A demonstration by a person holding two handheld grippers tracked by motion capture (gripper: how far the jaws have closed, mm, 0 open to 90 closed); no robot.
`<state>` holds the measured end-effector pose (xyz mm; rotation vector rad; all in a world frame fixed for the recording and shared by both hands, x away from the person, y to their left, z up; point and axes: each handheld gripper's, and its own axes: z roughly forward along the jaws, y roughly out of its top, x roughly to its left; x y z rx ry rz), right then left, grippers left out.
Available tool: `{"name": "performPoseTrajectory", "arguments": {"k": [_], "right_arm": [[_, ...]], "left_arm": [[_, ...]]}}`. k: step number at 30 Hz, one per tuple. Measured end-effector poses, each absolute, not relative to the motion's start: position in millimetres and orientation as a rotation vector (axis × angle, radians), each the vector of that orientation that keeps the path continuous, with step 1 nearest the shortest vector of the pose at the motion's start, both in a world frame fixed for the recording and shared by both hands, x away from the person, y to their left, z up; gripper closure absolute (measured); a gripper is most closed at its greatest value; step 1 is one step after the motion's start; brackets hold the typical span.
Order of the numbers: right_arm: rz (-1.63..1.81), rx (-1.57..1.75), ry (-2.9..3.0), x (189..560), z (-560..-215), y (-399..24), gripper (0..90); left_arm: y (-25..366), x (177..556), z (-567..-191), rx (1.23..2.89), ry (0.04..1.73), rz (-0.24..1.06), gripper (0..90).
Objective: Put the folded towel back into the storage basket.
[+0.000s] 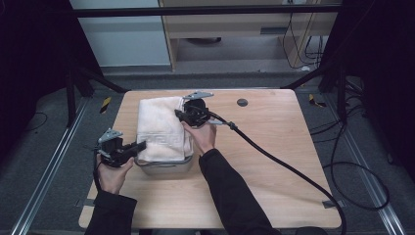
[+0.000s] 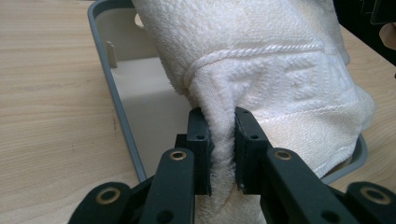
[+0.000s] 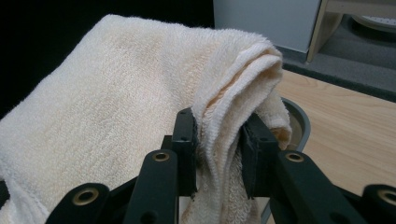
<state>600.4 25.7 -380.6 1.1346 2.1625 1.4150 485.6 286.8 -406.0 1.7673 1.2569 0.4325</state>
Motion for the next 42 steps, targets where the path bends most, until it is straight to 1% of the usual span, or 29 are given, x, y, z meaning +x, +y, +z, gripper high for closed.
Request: {"name": "performPoseTrajectory", "arguments": {"k": [22,32,37,42], "right_arm": [[1.343,1.178,2.212,609,-417,29,69.0],[1.329,1.19,2.221,614,-424,30,68.6],[1.308,1.175,2.235,616,-427,33,66.3],[1.265,1.136,2.248,618,-433,34,60.8]], "left_arm": [[282,497,-430,1.846,1.312,0.451,78.2],[278,500,-434,1.869,1.328,0.479,77.6],[278,501,-436,1.87,1.341,0.48,74.9],[276,501,-435,1.885,1.346,0.504,70.5]]}}
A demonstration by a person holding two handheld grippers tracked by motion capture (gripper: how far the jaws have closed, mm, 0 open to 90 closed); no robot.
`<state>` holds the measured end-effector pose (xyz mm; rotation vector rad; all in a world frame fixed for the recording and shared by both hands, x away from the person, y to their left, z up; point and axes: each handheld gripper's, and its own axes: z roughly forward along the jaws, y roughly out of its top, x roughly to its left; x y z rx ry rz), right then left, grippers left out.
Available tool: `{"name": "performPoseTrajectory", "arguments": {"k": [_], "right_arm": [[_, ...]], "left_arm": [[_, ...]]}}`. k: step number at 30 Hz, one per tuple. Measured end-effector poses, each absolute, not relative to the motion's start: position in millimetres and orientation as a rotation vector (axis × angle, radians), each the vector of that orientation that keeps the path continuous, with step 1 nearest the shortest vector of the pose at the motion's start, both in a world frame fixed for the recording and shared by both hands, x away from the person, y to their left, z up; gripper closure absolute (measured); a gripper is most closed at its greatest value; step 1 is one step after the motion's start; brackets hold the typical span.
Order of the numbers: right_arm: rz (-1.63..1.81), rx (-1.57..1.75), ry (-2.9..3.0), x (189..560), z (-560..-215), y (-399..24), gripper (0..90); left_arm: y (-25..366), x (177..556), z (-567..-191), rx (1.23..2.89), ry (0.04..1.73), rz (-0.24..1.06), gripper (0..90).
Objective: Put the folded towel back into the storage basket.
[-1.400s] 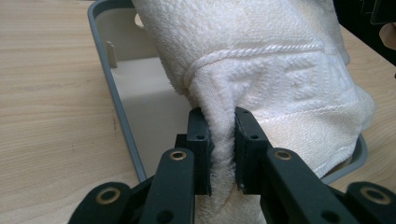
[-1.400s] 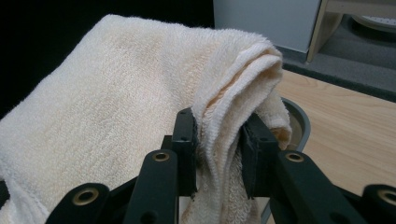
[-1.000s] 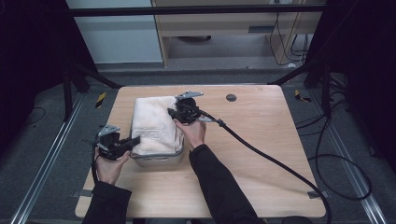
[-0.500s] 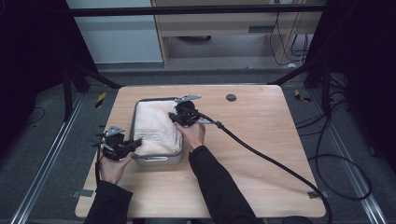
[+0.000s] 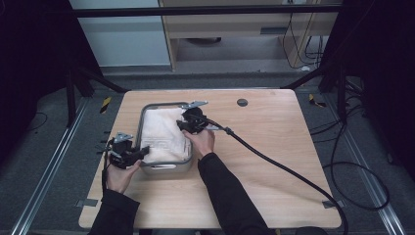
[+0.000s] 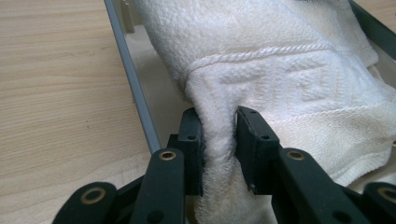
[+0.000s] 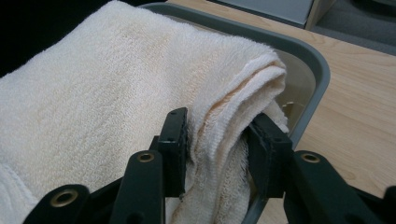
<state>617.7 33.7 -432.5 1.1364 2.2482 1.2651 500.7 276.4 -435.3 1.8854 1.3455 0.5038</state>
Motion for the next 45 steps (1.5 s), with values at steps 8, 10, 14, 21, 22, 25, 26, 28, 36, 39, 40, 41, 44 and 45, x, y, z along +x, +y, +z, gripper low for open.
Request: {"name": "performPoseTrajectory", "arguments": {"k": [8,10,14,21,22,25,26,28,36,39,40,41,44,45], "right_arm": [[1.278,1.071,2.221,614,-426,30,55.5],[1.282,1.058,2.212,612,-422,29,54.7],[1.311,1.039,2.19,604,-412,21,50.9],[1.354,1.047,2.154,596,-396,-1,42.6],[1.371,1.058,2.143,592,-391,-11,41.4],[1.389,1.071,2.134,587,-388,-21,36.4],[1.391,1.069,2.129,585,-386,-27,34.9],[1.389,1.071,2.113,579,-383,-39,30.9],[1.403,1.104,2.072,556,-386,-87,22.6],[1.409,1.137,2.077,545,-392,-107,20.9],[1.405,1.135,2.076,543,-393,-112,20.5],[1.402,1.142,2.075,540,-395,-117,20.2],[1.402,1.154,2.071,529,-399,-135,19.4],[1.396,1.161,2.071,525,-401,-142,19.2]], "left_arm": [[279,496,-426,1.837,1.327,0.529,66.2],[279,493,-421,1.823,1.311,0.54,65.2],[278,488,-413,1.802,1.274,0.564,60.9],[273,481,-407,1.783,1.218,0.601,54.0],[273,480,-407,1.779,1.215,0.603,50.6],[271,478,-406,1.767,1.203,0.63,46.3],[271,476,-407,1.764,1.196,0.643,44.8],[270,474,-408,1.763,1.181,0.657,42.0],[266,463,-409,1.772,1.139,0.659,38.1],[265,460,-410,1.777,1.129,0.653,37.2],[264,460,-410,1.78,1.126,0.653,36.9],[264,459,-411,1.781,1.125,0.652,36.8],[263,456,-413,1.784,1.117,0.645,36.4],[263,456,-414,1.783,1.114,0.646,36.2]]}}
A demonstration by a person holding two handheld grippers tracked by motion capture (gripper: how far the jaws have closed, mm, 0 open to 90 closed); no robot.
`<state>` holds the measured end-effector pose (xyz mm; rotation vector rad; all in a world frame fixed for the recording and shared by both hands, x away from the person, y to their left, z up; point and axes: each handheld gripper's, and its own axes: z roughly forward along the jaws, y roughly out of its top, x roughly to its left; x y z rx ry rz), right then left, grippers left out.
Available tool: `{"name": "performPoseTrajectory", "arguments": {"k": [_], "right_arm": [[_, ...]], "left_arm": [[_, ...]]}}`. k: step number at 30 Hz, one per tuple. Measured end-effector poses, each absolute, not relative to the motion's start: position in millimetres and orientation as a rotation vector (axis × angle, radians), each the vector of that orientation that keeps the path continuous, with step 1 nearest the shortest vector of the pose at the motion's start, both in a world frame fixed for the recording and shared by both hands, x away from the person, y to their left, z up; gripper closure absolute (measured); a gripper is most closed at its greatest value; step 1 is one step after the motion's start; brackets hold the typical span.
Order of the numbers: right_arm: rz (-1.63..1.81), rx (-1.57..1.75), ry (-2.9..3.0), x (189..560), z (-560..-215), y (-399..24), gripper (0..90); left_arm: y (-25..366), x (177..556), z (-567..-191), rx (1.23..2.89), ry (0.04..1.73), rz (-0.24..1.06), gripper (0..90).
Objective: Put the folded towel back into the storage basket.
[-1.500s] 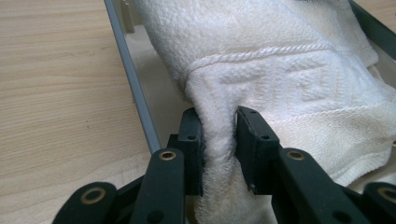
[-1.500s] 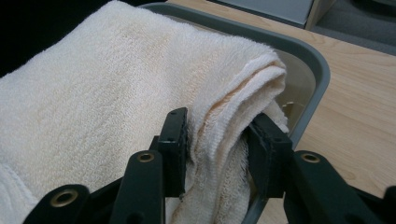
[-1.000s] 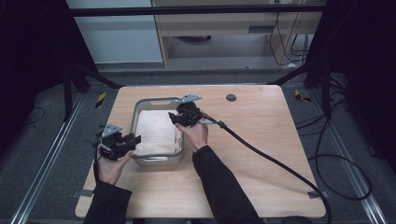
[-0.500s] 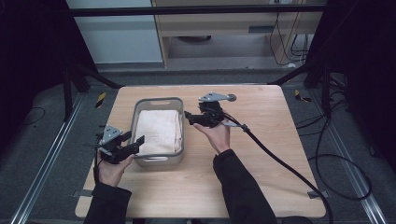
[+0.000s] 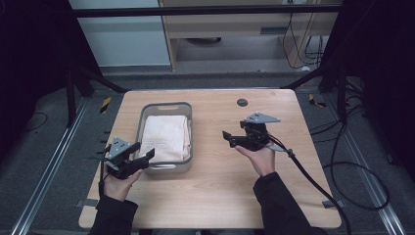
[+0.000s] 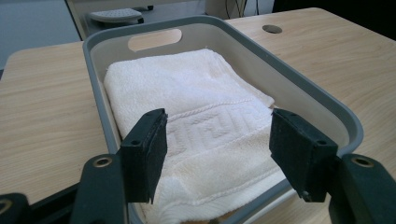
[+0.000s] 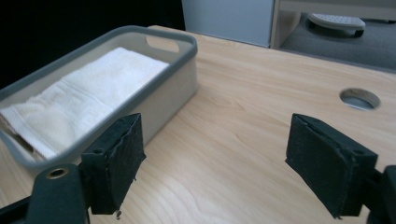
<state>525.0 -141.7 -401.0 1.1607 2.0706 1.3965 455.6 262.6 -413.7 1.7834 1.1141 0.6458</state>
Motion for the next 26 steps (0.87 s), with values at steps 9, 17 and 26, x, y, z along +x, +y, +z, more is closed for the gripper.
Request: {"name": "performPoseTrajectory", "arguments": {"k": [9,17,26], "right_arm": [[1.394,1.215,2.036,499,-419,-186,18.0],[1.367,1.255,2.014,482,-433,-216,17.4],[1.298,1.237,2.031,467,-449,-238,17.0]], "left_arm": [[266,442,-421,1.796,1.098,0.643,34.9],[276,432,-431,1.821,1.101,0.654,35.9],[282,423,-439,1.83,1.101,0.67,35.9]]}}
